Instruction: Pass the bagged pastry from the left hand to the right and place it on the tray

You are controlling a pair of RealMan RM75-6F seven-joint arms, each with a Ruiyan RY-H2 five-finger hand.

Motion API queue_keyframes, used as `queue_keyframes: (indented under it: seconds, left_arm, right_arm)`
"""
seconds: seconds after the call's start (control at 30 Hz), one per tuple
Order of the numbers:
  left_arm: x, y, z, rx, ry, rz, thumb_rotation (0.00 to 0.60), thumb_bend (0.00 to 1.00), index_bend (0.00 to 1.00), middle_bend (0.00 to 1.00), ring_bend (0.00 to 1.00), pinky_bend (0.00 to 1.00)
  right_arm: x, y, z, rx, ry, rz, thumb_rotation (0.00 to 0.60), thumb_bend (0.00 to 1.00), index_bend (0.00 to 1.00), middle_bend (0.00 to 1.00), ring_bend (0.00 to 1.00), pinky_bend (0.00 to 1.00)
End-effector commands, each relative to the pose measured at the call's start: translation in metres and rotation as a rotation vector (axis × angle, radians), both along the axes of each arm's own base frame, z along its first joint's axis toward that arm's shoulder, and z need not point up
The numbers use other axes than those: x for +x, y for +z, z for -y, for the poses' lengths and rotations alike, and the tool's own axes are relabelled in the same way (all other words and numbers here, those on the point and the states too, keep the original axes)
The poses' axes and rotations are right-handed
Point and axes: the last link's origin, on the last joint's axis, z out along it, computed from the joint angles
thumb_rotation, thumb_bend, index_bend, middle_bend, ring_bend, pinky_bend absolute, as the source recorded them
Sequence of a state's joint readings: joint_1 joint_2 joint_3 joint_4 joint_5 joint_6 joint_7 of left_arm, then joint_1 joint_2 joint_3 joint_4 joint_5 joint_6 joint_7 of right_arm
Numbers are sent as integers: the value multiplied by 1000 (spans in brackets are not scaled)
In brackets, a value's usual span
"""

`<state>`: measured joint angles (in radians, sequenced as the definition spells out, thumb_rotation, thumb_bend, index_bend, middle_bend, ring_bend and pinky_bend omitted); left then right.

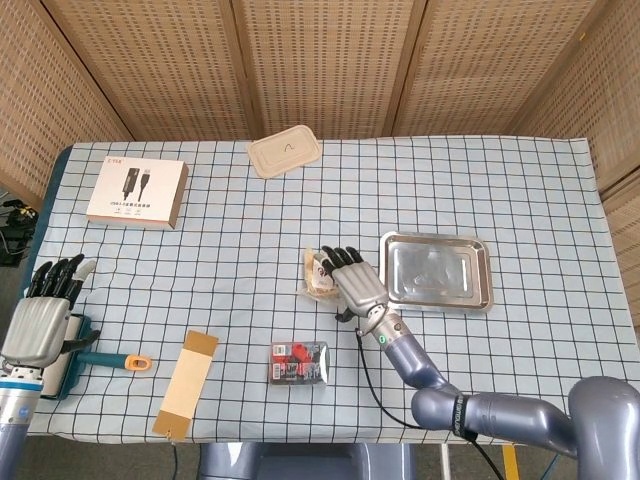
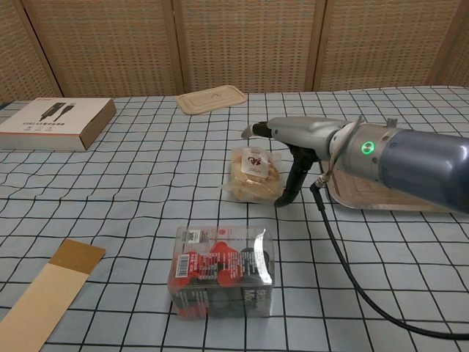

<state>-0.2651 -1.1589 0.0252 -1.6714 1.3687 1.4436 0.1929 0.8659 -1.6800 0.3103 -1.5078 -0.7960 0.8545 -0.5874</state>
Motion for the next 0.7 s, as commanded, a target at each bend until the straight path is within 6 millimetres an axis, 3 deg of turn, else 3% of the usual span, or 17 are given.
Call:
queue_keyframes:
  seconds: [0.03, 0.43, 0.5, 0.53, 0.6, 0.7]
  left_arm:
    - [0, -1, 0, -7, -1, -1, 600, 0, 0, 0, 0, 0]
    - [-2, -5, -5, -33, 16, 8, 600, 0, 0, 0, 0, 0]
    - [-3, -5, -6, -34, 16, 12, 600, 0, 0, 0, 0, 0]
    - [-3, -5, -6, -34, 15, 14, 600, 0, 0, 0, 0, 0]
    - [-3, -5, -6, -35, 13, 17, 600, 0, 0, 0, 0, 0]
    - [-4, -2, -7, -30, 17, 27, 600, 0, 0, 0, 0, 0]
  right_arm:
    - [4, -10, 7, 9, -13, -8, 600, 135, 0, 0, 0, 0]
    - [7, -38, 21, 18, -55, -15, 600, 135, 39, 0, 0, 5]
    - [11, -44, 21, -6, -42, 0, 600, 141, 116, 10, 2, 71]
    - [13, -46, 22, -21, -36, 7, 600, 151, 183, 48, 28, 151]
    - [15, -49, 22, -47, -26, 19, 600, 186, 336, 192, 156, 318]
    - [16, -54, 21, -68, -15, 26, 600, 226, 515, 368, 336, 462]
